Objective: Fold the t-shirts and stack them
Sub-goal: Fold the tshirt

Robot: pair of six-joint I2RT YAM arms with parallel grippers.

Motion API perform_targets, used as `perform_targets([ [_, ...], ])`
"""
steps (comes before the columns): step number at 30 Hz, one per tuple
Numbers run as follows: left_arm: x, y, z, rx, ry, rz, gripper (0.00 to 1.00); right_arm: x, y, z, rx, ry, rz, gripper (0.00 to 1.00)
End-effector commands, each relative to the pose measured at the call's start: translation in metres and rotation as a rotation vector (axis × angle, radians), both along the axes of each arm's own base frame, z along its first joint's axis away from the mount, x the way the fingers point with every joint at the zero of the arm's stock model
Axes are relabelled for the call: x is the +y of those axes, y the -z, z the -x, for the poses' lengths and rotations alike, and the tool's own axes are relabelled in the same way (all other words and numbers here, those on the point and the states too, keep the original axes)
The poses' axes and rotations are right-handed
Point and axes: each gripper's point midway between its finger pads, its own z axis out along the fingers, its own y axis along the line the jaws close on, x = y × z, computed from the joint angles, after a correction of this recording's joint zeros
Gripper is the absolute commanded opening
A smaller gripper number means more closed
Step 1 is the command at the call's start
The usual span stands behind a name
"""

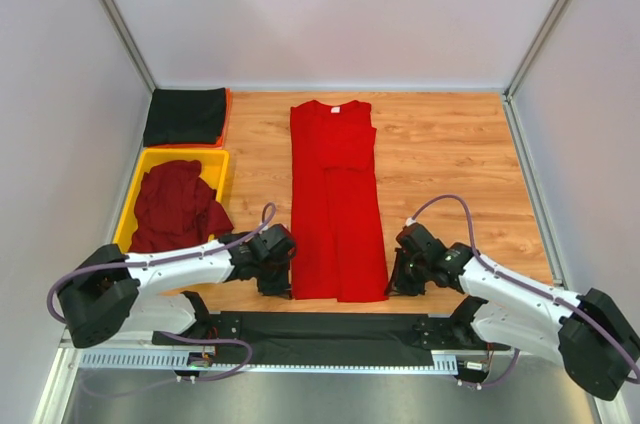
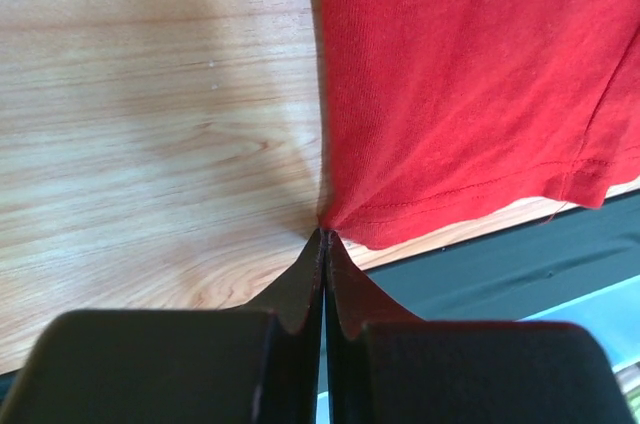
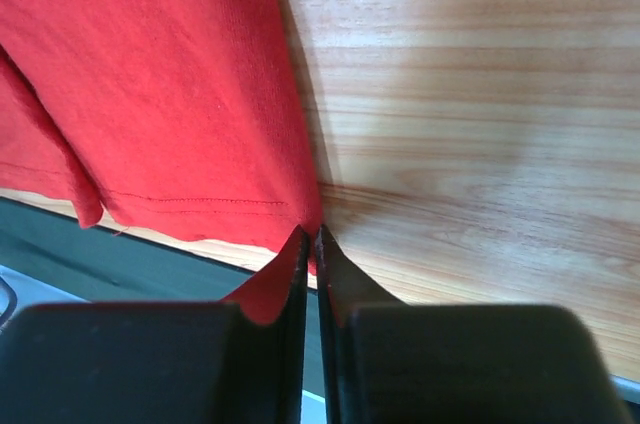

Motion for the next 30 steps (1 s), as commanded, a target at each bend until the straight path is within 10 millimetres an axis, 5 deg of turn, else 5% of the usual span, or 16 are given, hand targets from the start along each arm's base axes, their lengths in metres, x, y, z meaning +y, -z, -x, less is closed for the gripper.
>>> perform_targets([
  [1,0.003,0.0,0.004,0.003,-0.001,0.01,0.0,0.002,-0.003,-0.001,-0.019,0.015,-0.019,0.02],
  [12,0.005,-0.014,0.009,0.009,-0.023,0.053,0.01,0.002,-0.012,0.004,-0.045,0.022,-0.049,0.0],
  [15,0.001,-0.03,0.004,-0.033,-0.011,0.087,0.34,0.004,-0.011,0.005,-0.042,0.019,-0.052,0.0],
  [16,-0.001,-0.033,0.003,-0.041,-0.015,0.097,0.38,0.005,-0.012,0.004,-0.045,0.017,-0.055,0.0],
  [21,-0.004,-0.038,0.001,-0.055,-0.024,0.126,0.48,0.006,-0.013,0.003,-0.053,0.014,-0.05,0.0],
  [30,-0.011,-0.014,-0.005,-0.044,-0.05,0.12,0.51,0.006,-0.014,0.003,-0.059,0.008,-0.049,0.0],
])
